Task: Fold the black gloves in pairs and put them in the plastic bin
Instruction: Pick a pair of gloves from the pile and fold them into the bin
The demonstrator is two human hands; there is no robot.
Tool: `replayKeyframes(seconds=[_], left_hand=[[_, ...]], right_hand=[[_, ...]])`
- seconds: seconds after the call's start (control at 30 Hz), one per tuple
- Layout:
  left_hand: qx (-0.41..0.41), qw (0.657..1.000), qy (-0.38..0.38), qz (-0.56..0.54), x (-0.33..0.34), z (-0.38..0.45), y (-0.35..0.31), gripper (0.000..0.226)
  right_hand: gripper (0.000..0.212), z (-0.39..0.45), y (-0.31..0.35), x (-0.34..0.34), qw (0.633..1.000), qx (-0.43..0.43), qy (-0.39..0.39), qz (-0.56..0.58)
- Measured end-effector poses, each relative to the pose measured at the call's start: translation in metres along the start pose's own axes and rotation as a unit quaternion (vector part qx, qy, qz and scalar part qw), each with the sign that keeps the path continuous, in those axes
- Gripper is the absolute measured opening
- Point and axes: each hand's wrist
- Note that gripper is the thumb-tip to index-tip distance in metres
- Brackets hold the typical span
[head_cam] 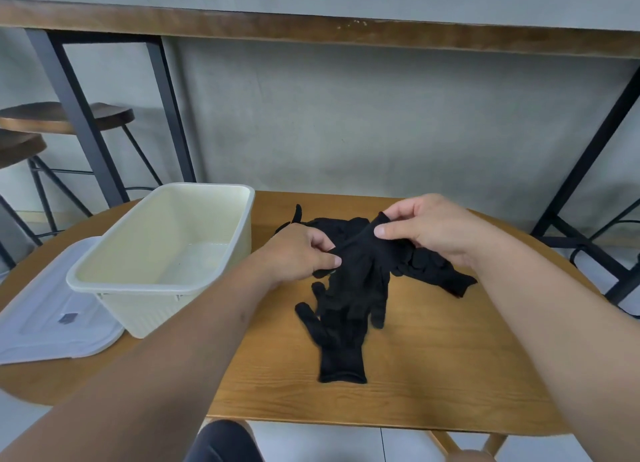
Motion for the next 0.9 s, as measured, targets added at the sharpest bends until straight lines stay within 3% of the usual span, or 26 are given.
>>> replayKeyframes(seconds=[0.33, 0.5, 0.57, 0.7, 0.8, 0.9], left_hand=[[0.029, 0.990, 0.013, 0.137, 0.000, 0.007, 0.011, 0.024], [0.094, 0.984, -0.094, 0.118, 0.009, 0.015, 0.007, 0.014], [0.133, 0.975, -0.129, 0.119, 0.011, 0.011, 0.009, 0.015], [0.140, 0.967, -0.097, 0.189, 0.028, 0.002, 0.049, 0.022], [0.095, 0.966, -0.027, 0.238, 0.043, -0.008, 0.086, 0.031], [0.074, 0.974, -0.049, 0.208, 0.048, -0.014, 0.103, 0.032]], right_hand=[[0.011, 0.007, 0.006, 0.004, 0.998, -0.023, -0.052, -0.037], [0.012, 0.001, 0.012, 0.007, 0.974, -0.155, -0.159, -0.037], [0.014, -0.012, 0.011, 0.011, 0.957, -0.223, -0.168, -0.076], [0.017, -0.039, -0.031, 0.052, 0.934, -0.291, -0.074, -0.194], [0.022, -0.057, -0.076, 0.094, 0.925, -0.261, 0.029, -0.274], [0.030, -0.070, -0.101, 0.115, 0.929, -0.226, 0.067, -0.285]])
Point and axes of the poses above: each hand's wrist, its own z-axis towards the middle knuckle, its own x-axis out of the palm, y = z × x, and after that the axes turned 14 degrees about -y, right-handed
